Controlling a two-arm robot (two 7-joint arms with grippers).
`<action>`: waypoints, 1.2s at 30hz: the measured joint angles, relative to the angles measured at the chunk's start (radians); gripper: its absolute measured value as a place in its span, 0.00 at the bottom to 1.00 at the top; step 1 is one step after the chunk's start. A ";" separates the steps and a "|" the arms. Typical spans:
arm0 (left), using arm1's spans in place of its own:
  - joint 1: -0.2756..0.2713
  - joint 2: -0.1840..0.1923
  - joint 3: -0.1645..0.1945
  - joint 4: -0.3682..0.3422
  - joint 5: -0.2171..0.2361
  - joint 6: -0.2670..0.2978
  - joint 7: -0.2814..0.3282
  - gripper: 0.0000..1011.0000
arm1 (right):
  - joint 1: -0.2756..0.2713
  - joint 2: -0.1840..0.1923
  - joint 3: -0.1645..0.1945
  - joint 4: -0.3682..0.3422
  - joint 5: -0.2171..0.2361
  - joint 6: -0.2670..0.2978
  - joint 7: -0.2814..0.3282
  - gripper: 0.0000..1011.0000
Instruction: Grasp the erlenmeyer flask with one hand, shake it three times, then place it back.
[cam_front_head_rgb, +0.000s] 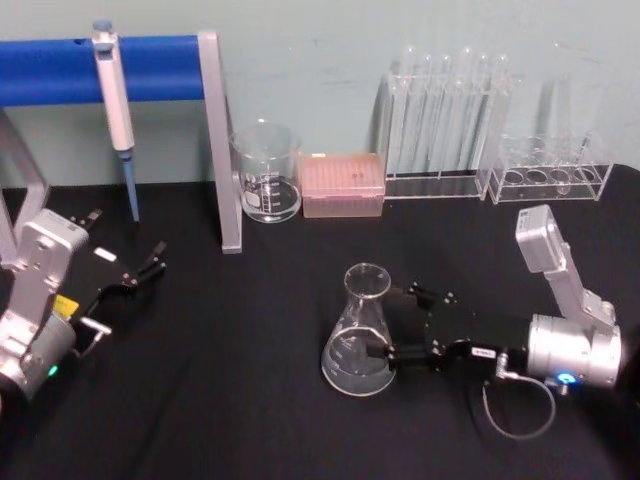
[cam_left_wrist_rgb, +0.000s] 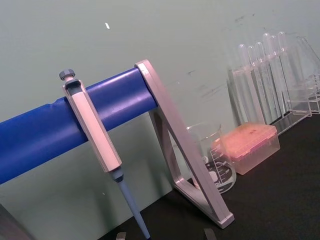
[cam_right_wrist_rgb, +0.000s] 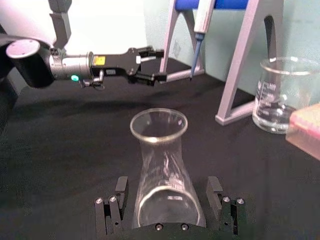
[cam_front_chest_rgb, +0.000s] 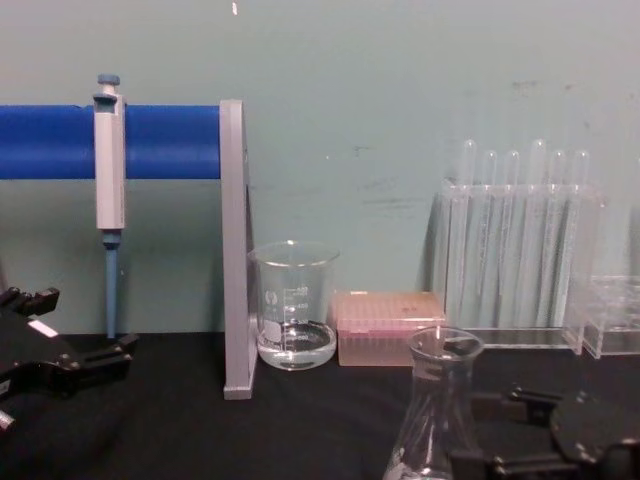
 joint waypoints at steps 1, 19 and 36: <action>0.000 0.000 0.000 0.000 0.000 0.000 0.000 0.99 | -0.003 0.006 0.000 -0.004 0.000 0.004 -0.002 0.99; 0.000 0.000 0.000 0.000 0.000 0.000 0.000 0.99 | -0.068 0.075 0.100 -0.056 -0.031 0.014 -0.187 0.99; 0.000 0.000 0.000 0.000 0.000 0.000 0.000 0.99 | -0.099 -0.078 0.214 -0.100 -0.193 -0.062 -0.631 0.99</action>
